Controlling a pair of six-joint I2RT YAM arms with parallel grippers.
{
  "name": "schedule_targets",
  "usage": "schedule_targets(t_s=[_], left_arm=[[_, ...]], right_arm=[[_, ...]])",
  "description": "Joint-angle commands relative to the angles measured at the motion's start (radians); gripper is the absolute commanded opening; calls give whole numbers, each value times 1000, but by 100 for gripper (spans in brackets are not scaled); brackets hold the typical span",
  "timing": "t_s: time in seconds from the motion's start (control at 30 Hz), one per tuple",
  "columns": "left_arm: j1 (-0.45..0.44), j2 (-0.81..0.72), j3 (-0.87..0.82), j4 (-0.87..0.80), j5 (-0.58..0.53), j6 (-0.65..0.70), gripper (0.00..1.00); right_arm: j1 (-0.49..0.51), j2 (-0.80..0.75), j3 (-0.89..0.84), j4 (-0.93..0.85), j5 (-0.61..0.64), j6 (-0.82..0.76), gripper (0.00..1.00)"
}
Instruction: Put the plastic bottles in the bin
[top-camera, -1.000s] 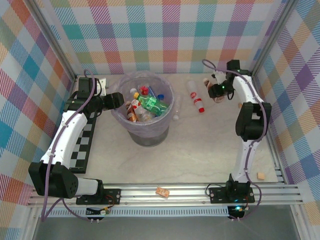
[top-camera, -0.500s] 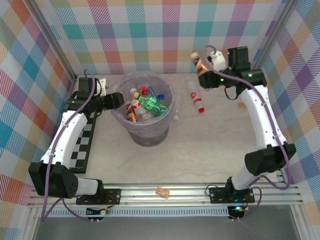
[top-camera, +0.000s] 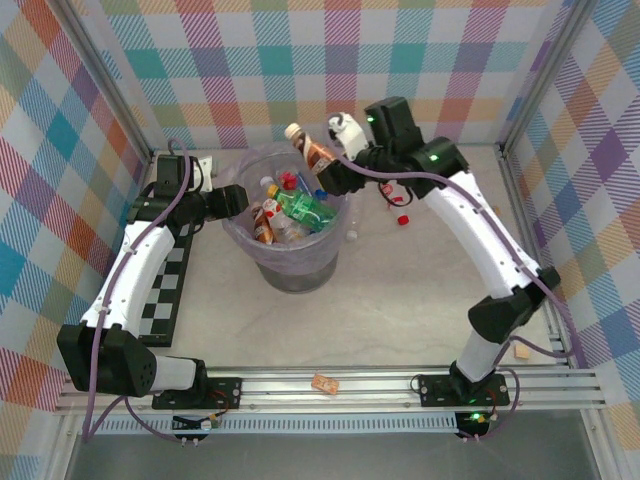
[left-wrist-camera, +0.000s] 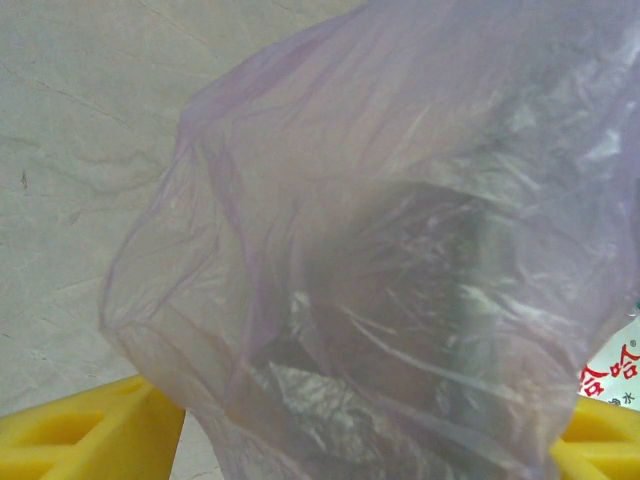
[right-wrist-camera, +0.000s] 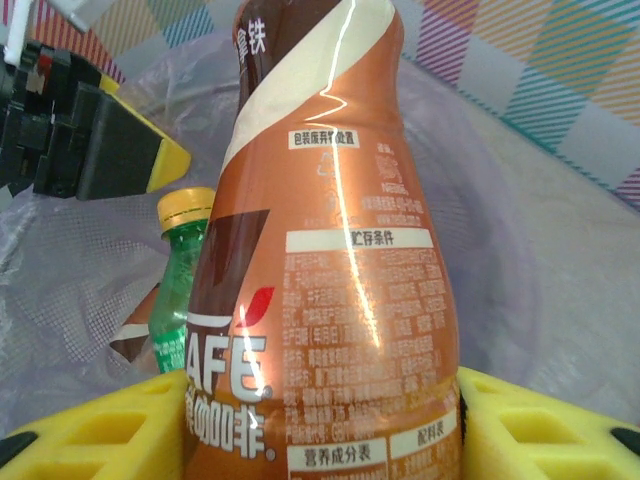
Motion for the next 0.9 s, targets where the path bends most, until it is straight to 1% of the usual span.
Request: schedule_targets(t_s=[0.0, 0.13, 0.23, 0.3, 0.4, 0.5, 0.57, 0.67, 0.73, 0.87], left_arm=[[15, 1, -14, -34, -3, 17, 71], [15, -4, -14, -35, -5, 17, 70], [15, -3, -14, -36, -6, 19, 70], [14, -4, -14, -36, -5, 18, 70], [16, -3, -13, -35, -3, 18, 70], [16, -4, -13, -36, -3, 17, 70], [16, -3, -14, -36, -3, 17, 70], [16, -2, -14, -36, -3, 17, 70], [16, -2, -14, -36, -3, 17, 70], [16, -2, -14, -36, -5, 17, 70]], right_arm=[[29, 56, 63, -60, 55, -31, 56], [47, 101, 81, -105, 118, -43, 59], [54, 95, 74, -135, 144, -36, 62], [57, 84, 71, -149, 160, -34, 68], [58, 62, 75, -163, 172, -31, 80], [58, 34, 77, -143, 172, -31, 86], [58, 23, 84, -124, 169, -38, 86], [58, 39, 123, -104, 162, -43, 82], [58, 71, 163, -93, 148, -47, 78], [58, 149, 256, -82, 128, -53, 72]])
